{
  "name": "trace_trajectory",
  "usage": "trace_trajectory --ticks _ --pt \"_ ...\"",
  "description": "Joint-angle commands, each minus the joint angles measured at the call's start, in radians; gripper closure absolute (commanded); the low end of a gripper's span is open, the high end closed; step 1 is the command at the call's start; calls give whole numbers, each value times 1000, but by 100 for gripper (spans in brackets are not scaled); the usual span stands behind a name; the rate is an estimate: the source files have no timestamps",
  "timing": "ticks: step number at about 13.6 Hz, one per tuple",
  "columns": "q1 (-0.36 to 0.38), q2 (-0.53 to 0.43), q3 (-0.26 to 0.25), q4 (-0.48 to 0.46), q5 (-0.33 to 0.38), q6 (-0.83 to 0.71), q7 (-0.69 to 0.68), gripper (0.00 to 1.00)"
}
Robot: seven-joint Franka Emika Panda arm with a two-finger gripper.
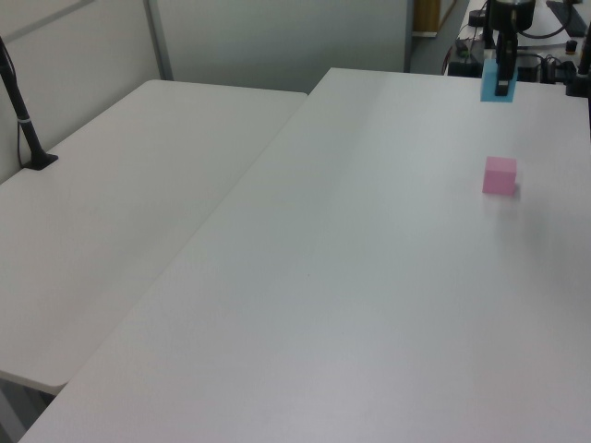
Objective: Put blue cube on pink cube
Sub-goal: 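Carry the held blue cube over the pink cube, then lower the blue cube onto the pink cube and open the gripper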
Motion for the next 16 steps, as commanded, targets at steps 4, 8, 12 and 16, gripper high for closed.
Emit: trace_trajectory --ticks 4,8,12,16 --pt "-44 -45 -97 -252 18 255 -77 75" --pt "-43 -36 -111 -372 18 376 3 75" --pt "-43 27 -113 -389 6 454 -9 75" --pt "-38 77 -111 -383 -11 485 -110 75"
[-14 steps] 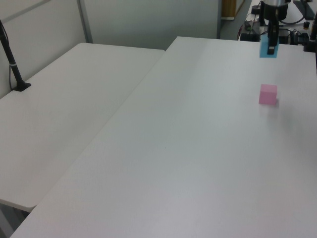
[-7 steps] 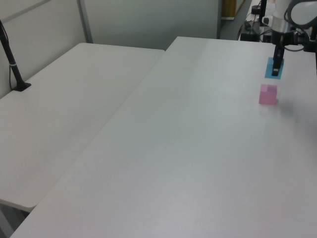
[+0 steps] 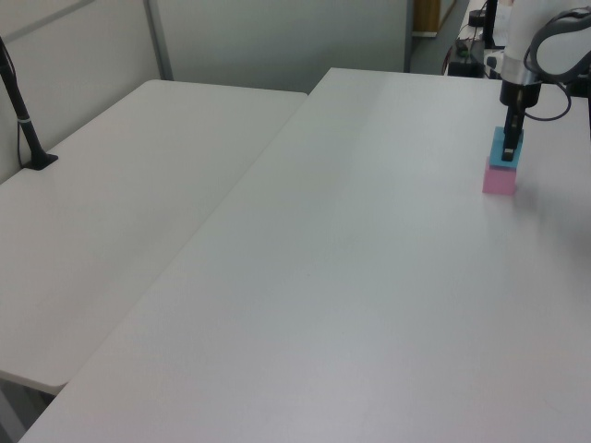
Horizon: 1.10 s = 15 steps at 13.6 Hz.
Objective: Put blue cube on pink cube
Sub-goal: 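Lower the blue cube onto the pink cube and open the gripper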
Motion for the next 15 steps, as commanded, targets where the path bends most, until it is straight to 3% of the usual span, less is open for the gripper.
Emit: trace_trajectory --ticks 1,2,3,4,5,6,7,11,15 --pt "11 16 -7 -4 -8 22 -73 70" --pt "12 20 -6 -3 -8 24 -75 70" --pt "12 22 -7 -1 -8 24 -75 61" --pt "12 22 -7 7 -8 24 -76 38" --pt "11 27 -7 8 -8 22 -84 33" --pt "6 28 -7 10 -8 22 -89 11" --pt "3 24 -7 13 -8 12 -89 1" --pt "2 8 -10 55 -7 -68 -89 0" --pt "14 -29 -6 288 4 -393 -83 0"
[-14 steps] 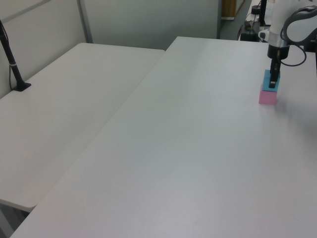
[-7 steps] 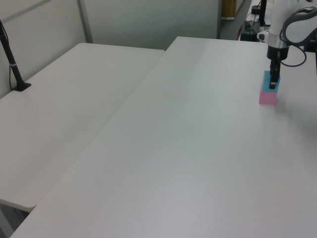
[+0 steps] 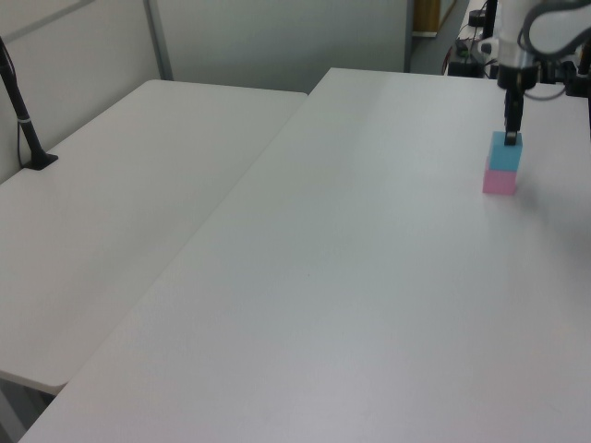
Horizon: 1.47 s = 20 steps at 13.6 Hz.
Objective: Put blue cube on pink cube
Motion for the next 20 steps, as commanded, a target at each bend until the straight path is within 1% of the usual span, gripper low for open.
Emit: trace_trajectory --ticks 1,2,3,4,5,6,8,9,12,14,20 --pt "23 -26 7 205 7 -244 0 0" --pt "43 -26 21 265 7 -298 5 0" --pt "69 -20 35 319 7 -327 58 0" --pt "96 -9 45 362 7 -344 140 0" --pt "142 6 46 397 6 -361 194 0" --pt "185 29 44 443 6 -390 237 0" --pt "247 115 44 580 9 -462 320 0" --pt "274 146 42 621 12 -464 349 0" --pt "337 198 41 680 12 -458 417 0" --pt "359 243 41 732 10 -466 446 0" --pt "353 244 41 732 12 -461 454 0"
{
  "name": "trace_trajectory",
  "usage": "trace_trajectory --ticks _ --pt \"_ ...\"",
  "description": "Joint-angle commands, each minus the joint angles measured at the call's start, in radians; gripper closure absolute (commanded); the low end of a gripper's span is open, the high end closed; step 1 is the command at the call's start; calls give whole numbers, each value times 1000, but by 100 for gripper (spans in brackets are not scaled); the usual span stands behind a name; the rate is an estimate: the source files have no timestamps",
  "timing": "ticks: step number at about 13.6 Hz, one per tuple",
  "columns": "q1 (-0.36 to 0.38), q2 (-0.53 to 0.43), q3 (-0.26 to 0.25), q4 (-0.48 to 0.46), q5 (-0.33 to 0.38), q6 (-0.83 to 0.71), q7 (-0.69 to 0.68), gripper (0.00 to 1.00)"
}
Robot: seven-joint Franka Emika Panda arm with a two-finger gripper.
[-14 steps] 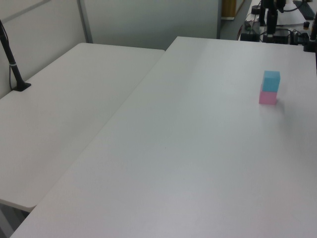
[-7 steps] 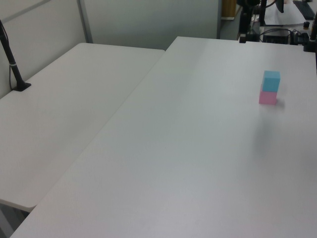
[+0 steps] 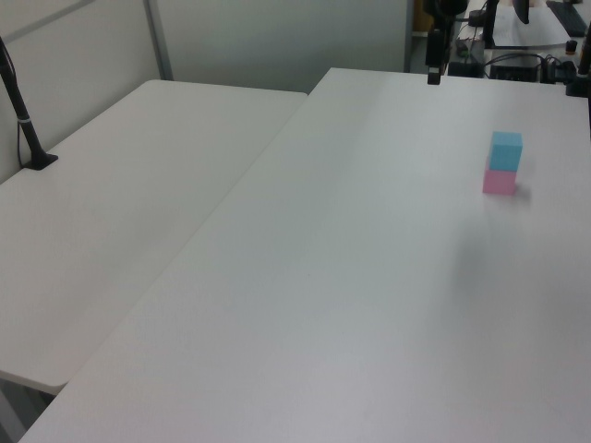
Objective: Put blue cube on pink cube
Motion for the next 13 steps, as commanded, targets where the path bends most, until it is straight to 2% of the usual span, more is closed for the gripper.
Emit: trace_trajectory --ticks 1,4,7,13 --pt "11 10 -12 29 10 -39 18 0" --pt "13 13 -12 23 11 -36 20 0" --pt "-1 12 -26 22 55 -34 14 0" --pt "-6 12 -26 24 56 -34 14 0"
